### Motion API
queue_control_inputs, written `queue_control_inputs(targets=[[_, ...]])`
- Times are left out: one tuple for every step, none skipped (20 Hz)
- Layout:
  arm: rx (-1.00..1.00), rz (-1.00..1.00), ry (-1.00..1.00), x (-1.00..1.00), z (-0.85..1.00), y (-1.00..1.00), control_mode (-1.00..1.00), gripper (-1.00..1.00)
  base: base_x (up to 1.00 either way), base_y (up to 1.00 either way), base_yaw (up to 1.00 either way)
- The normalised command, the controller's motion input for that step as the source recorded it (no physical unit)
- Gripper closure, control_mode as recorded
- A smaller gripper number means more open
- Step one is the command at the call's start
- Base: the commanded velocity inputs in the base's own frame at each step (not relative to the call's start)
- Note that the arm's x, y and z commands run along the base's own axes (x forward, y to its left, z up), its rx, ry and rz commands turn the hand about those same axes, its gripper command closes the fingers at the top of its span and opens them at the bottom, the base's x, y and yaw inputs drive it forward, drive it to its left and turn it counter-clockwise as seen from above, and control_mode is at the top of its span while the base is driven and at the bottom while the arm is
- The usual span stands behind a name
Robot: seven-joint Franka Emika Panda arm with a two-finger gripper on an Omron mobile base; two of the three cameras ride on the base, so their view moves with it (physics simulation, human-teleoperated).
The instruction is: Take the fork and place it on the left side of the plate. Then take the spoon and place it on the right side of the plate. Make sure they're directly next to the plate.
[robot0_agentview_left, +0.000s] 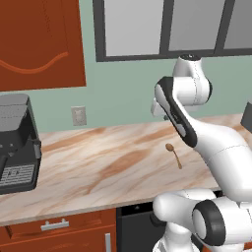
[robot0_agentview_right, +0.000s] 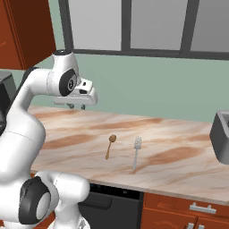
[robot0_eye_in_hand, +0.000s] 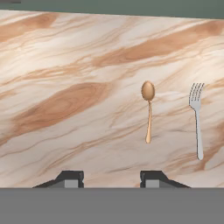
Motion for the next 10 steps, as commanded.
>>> queue_control_inputs(targets=[[0.0, 0.0, -0.01, -0.02, 0.0, 0.0, -1.0, -1.0, 0.0, 0.0, 0.0], [0.0, 0.0, -0.04, -0.06, 0.0, 0.0, -1.0, -1.0, 0.0, 0.0, 0.0], [0.0, 0.0, 0.0, -0.08, 0.0, 0.0, -1.0, -1.0, 0.0, 0.0, 0.0], [0.0, 0.0, 0.0, -0.08, 0.0, 0.0, -1.0, -1.0, 0.0, 0.0, 0.0], [0.0, -0.01, 0.0, -0.06, -0.01, -0.02, -1.0, -1.0, 0.0, 0.0, 0.0], [0.0, -0.01, 0.0, -0.07, -0.08, -0.06, -1.0, -1.0, 0.0, 0.0, 0.0], [0.0, 0.0, -0.04, -0.14, -0.07, -0.21, -1.0, -1.0, 0.0, 0.0, 0.0], [0.06, 0.0, -0.02, -0.2, -0.1, -0.4, -1.0, -1.0, 0.0, 0.0, 0.0], [0.05, -0.01, 0.0, -0.16, -0.12, -0.42, -1.0, -1.0, 0.0, 0.0, 0.0], [0.07, -0.02, 0.0, -0.09, -0.13, -0.47, -1.0, -1.0, 0.0, 0.0, 0.0]])
